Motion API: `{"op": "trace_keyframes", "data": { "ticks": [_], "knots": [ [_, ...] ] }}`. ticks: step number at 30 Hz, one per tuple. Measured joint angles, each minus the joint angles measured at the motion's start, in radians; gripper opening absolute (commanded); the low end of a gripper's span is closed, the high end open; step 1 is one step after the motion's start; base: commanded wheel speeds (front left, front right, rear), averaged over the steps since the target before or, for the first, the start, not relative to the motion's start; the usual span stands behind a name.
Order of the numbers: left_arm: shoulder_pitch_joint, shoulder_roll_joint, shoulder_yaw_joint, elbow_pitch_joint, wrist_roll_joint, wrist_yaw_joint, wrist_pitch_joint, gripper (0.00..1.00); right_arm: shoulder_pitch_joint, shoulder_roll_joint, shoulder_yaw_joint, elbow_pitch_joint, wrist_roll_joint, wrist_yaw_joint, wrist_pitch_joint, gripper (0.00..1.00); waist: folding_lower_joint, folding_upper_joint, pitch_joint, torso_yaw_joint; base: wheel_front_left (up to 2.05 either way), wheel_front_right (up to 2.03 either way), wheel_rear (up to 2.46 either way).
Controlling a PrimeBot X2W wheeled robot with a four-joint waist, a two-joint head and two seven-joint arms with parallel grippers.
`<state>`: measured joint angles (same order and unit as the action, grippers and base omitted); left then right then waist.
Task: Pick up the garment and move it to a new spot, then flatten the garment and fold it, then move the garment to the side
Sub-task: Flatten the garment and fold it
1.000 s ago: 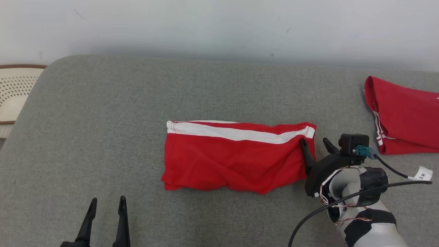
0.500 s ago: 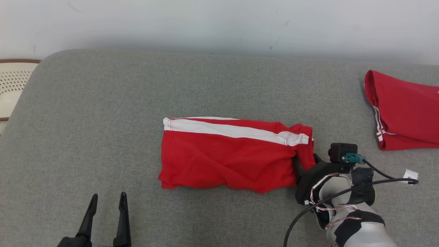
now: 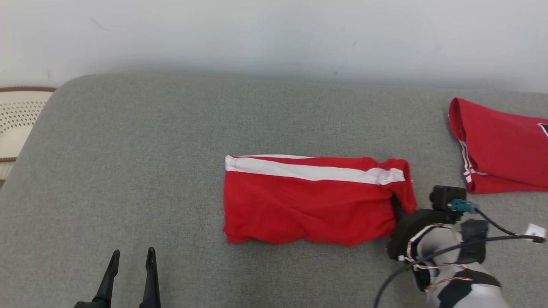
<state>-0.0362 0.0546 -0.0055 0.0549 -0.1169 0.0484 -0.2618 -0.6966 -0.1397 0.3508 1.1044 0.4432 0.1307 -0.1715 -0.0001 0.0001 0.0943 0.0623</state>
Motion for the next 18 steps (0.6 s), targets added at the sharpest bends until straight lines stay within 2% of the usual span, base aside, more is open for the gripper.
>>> {"op": "trace_keyframes", "data": {
  "ticks": [8, 13, 14, 16, 18],
  "knots": [
    [0.016, -0.001, 0.001, -0.007, 0.000, -0.002, 0.000, 1.00, 0.052, -0.115, 0.075, -0.152, 0.141, 0.000, 0.046, 0.00, 0.0000, 0.0000, -0.024, -0.026, 0.00, 0.00, 0.00],
    [0.023, -0.002, 0.000, -0.007, -0.004, -0.002, 0.000, 1.00, 0.084, -0.139, 0.122, -0.319, 0.296, 0.000, 0.122, 0.00, 0.0000, 0.0000, -0.034, -0.043, 0.00, 0.00, 0.00],
    [0.023, -0.002, 0.000, -0.007, -0.004, -0.002, 0.000, 1.00, 0.084, -0.139, 0.122, -0.319, 0.296, 0.000, 0.122, 0.00, 0.0000, 0.0000, -0.034, -0.043, 0.00, 0.00, 0.00],
    [0.028, -0.003, -0.003, -0.006, -0.005, -0.002, 0.000, 1.00, 0.099, -0.154, 0.142, -0.426, 0.389, 0.000, 0.159, 0.00, 0.0000, 0.0000, -0.038, -0.047, 0.00, 0.00, 0.00],
    [0.028, -0.003, -0.004, -0.005, -0.005, -0.003, 0.000, 1.00, 0.103, -0.159, 0.151, -0.461, 0.412, 0.000, 0.170, 0.00, 0.0000, 0.0000, -0.038, -0.047, 0.00, 0.00, 0.00]
  ]
}}
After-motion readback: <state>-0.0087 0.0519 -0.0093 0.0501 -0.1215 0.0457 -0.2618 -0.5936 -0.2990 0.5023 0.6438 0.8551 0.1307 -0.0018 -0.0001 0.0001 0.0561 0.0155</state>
